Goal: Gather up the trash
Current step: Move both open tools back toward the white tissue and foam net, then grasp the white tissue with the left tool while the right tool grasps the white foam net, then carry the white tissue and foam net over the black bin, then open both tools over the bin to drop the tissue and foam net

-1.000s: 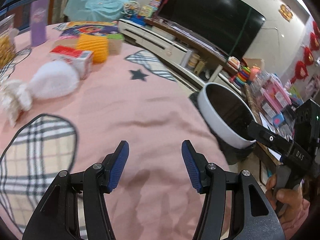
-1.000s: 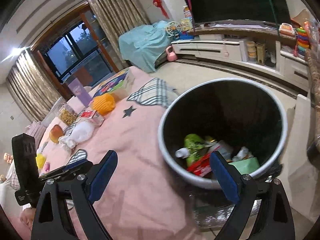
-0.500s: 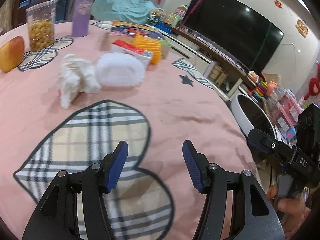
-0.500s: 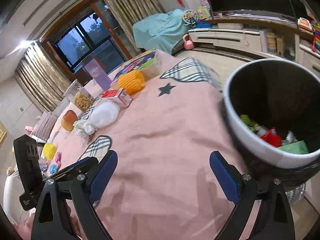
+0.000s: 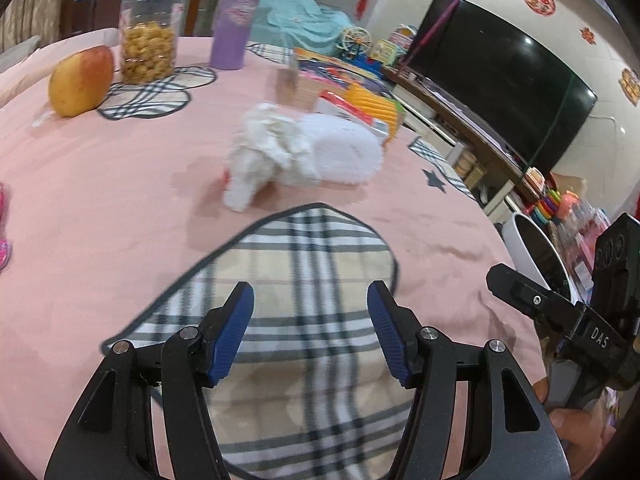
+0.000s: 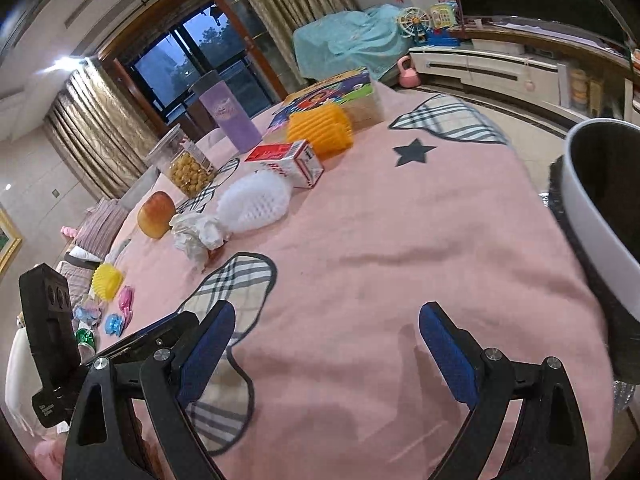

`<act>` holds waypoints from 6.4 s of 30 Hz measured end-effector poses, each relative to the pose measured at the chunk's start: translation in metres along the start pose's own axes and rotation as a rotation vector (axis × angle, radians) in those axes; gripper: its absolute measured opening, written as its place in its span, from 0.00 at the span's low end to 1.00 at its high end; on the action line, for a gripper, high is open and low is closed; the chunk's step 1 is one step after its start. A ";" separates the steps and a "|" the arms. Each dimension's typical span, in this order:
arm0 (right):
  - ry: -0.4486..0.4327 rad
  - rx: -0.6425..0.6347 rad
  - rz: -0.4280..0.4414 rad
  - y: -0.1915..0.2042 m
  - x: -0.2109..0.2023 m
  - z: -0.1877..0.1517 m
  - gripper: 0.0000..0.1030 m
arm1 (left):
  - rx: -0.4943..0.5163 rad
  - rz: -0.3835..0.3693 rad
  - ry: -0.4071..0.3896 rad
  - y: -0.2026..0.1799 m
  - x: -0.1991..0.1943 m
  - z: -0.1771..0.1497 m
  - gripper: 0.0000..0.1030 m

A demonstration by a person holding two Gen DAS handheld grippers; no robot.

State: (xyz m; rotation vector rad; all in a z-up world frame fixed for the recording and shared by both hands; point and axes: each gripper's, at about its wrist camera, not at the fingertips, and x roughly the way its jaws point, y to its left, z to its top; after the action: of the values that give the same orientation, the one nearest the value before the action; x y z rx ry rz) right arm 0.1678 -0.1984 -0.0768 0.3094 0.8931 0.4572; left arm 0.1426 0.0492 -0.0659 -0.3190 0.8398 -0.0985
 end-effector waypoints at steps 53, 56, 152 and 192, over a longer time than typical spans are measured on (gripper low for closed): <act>0.027 -0.020 0.019 0.039 0.111 0.062 0.13 | 0.051 -0.016 -0.017 0.026 0.042 0.060 0.19; 0.017 -0.016 0.019 0.034 0.099 0.057 0.12 | 0.054 -0.028 -0.015 0.020 0.037 0.055 0.19; -0.311 0.289 -0.317 -0.179 -0.157 -0.003 0.12 | 0.483 -0.300 0.104 -0.284 0.064 -0.002 0.19; -0.213 0.237 -0.397 -0.206 -0.142 0.033 0.47 | 0.538 -0.245 0.150 -0.323 0.101 0.010 0.44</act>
State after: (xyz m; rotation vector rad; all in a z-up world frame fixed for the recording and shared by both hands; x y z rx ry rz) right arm 0.1693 -0.4491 -0.0524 0.3792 0.7758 -0.0501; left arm 0.2304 -0.2758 -0.0301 0.0962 0.8853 -0.5724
